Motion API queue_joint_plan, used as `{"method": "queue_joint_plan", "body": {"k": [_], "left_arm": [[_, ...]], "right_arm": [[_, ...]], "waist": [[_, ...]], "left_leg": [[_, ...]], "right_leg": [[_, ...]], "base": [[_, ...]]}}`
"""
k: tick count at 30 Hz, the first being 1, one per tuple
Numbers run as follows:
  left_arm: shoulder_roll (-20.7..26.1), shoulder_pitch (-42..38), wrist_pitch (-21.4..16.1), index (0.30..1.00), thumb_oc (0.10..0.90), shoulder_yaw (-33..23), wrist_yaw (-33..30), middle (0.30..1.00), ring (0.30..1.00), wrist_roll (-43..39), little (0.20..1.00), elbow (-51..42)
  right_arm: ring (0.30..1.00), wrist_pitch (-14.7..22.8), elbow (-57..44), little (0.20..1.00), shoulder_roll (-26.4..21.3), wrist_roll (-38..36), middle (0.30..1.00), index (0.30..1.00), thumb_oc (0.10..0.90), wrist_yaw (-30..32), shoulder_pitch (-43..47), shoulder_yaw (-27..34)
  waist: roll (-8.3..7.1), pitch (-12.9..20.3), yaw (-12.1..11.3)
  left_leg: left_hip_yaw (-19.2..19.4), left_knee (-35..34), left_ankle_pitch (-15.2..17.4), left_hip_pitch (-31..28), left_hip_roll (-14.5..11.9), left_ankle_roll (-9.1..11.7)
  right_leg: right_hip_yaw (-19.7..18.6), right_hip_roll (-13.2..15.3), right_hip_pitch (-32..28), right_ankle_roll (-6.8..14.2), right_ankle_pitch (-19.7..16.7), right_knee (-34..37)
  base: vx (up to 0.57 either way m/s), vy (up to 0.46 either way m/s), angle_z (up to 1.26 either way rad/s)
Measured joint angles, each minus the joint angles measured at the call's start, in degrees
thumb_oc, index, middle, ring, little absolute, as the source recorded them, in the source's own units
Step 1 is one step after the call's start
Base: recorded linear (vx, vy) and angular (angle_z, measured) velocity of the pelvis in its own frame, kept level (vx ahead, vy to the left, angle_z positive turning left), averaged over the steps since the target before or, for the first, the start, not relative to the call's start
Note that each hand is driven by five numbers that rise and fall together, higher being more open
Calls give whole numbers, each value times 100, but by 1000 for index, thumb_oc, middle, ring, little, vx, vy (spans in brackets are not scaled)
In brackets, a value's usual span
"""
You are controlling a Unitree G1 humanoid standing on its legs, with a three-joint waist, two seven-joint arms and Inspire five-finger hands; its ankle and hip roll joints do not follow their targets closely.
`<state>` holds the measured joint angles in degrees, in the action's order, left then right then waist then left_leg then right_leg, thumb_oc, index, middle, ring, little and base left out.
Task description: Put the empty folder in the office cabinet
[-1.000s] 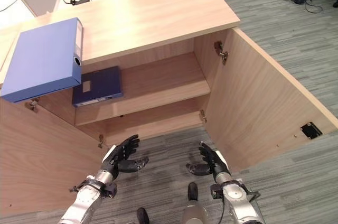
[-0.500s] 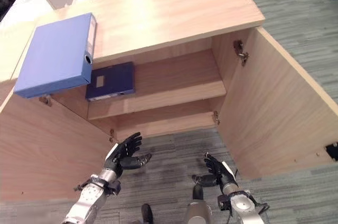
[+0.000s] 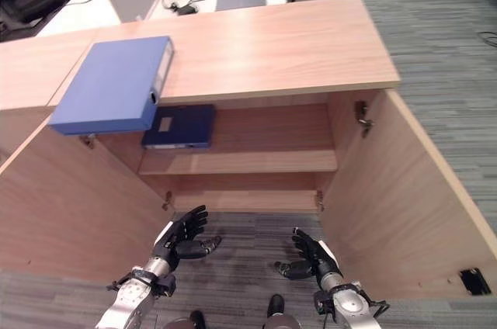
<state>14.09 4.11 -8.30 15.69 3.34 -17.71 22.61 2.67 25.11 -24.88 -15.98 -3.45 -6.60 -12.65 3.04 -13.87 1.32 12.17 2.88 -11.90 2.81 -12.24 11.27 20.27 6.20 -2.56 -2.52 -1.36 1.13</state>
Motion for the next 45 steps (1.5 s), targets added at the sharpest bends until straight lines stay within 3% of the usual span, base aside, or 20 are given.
{"method": "queue_joint_plan", "body": {"k": [2,4,5,8,10,13,29,32,35,40,45], "left_arm": [[24,130,38,900,800,-31,-19,900,900,-4,900,-2],[29,358,63,900,800,-21,-2,900,900,-2,900,-9],[44,409,81,900,800,-23,18,900,900,-1,900,-2],[74,341,89,900,800,-32,100,900,900,0,900,-8],[96,373,96,900,800,-85,109,900,900,-1,900,-15],[121,445,97,900,800,-223,110,900,900,3,900,-15],[198,659,102,900,800,-247,132,900,900,283,900,-196],[-62,793,73,900,800,-423,-277,900,900,480,900,-425],[-513,952,69,900,800,-576,-851,900,900,-18,900,-609],[-572,1164,57,900,800,-755,-1742,900,900,-122,900,-1483],[53,790,-58,900,800,-1227,-2797,900,900,1588,900,-2022]], "right_arm": [[900,-1,47,900,22,3,900,900,800,-28,-18,-31],[900,18,37,900,-8,4,900,900,800,-31,-27,-32],[900,19,55,900,26,6,900,900,800,-13,-57,-10],[900,12,73,900,52,8,900,900,800,-21,-124,23],[900,-17,123,900,217,9,900,900,800,-36,-224,12],[900,-27,150,900,370,10,900,900,800,-85,-247,-6],[900,-111,184,900,422,21,900,900,800,-95,-385,-12],[900,-112,185,900,444,20,900,900,800,18,-489,-16],[900,-109,183,900,453,16,900,900,800,209,-564,-29],[900,-77,144,900,460,-2,900,900,800,428,-671,-27],[900,50,147,900,453,-4,900,900,800,554,-713,-31]], "waist": [[33,16,-225],[197,103,-237],[209,132,-186],[207,138,-124],[116,172,-147],[137,210,-140],[75,661,7],[110,705,5],[99,707,-27],[13,714,-78],[-77,715,-147]], "left_leg": [[-98,-353,-75,-80,-5,-6],[-210,-437,-380,-213,24,-220],[-155,-491,-110,-315,32,-323],[-188,-750,245,-380,230,-548],[-223,-753,316,-425,460,-654],[-209,-778,454,-504,646,-717],[46,-780,494,-485,719,-828],[37,-780,510,-493,720,-805],[4,-780,506,-489,712,-793],[-10,-780,501,-491,690,-796],[-9,-780,513,-481,656,-813]], "right_leg": [[-110,-16,-79,124,-34,3],[-223,-119,-240,369,-36,88],[-258,-107,-321,492,-80,179],[-433,-7,-375,753,-273,405],[-548,201,-437,855,-279,391],[-600,378,-514,960,-288,390],[-884,464,-322,989,-363,396],[-875,463,-341,1012,-351,426],[-851,452,-352,1027,-340,428],[-838,432,-364,1021,-343,428],[-846,402,-380,1007,-355,428]], "base": [[224,119,-26],[153,108,-25],[136,102,-7],[104,86,14],[126,95,13],[89,60,3],[35,15,-8],[-7,-74,1],[-18,-60,5],[-14,-44,1],[0,-14,0]]}}
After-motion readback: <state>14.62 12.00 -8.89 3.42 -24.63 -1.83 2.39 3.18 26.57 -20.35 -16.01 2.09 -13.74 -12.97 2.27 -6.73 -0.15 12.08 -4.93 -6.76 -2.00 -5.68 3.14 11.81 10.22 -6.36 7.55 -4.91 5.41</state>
